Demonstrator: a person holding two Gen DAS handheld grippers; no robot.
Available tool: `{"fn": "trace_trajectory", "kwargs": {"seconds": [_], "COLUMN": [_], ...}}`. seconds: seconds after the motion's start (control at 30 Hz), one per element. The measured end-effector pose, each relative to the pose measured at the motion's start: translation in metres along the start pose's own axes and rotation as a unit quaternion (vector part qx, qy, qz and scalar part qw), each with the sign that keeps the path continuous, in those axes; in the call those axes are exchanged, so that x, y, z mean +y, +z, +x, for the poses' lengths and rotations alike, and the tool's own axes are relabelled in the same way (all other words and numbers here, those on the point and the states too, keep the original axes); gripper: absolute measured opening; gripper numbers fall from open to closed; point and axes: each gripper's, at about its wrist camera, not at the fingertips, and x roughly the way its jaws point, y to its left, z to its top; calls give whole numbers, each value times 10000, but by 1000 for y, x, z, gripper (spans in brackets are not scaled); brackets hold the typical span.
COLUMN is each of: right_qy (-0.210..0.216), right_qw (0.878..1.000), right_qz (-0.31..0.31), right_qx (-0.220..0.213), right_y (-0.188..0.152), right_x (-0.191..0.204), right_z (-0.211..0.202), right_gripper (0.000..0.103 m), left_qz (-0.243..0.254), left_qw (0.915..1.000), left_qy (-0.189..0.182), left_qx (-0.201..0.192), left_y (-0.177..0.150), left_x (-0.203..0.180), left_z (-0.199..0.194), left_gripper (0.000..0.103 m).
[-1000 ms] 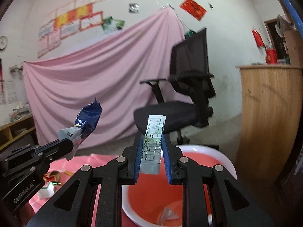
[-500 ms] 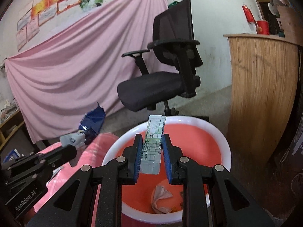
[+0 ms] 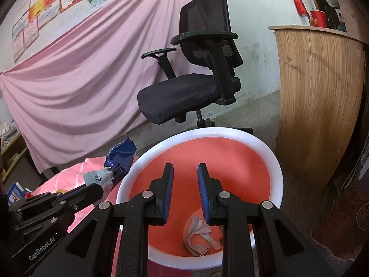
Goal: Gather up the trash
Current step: 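Carry both items over the orange bucket and open both grippers, then move both tools back over the remaining trash on the table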
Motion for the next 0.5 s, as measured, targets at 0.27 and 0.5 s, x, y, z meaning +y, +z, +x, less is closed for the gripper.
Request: {"fn": "trace_trajectory", "kwargs": {"seconds": [0.27, 0.5], "right_qy": [-47, -49], "right_qw": [10000, 10000], "right_qz": [27, 43], "right_qx": [82, 45], "right_y": [0, 2], "right_x": [-2, -2], "right_z": [3, 3], "right_gripper": [24, 32], "left_qz": [-259, -423], "left_qw": [9996, 9989], "left_qy": [10, 171], "left_qx": [90, -67], "left_y": [1, -1], "left_x": [13, 20], "left_z": [1, -11], "left_gripper": [3, 20]}}
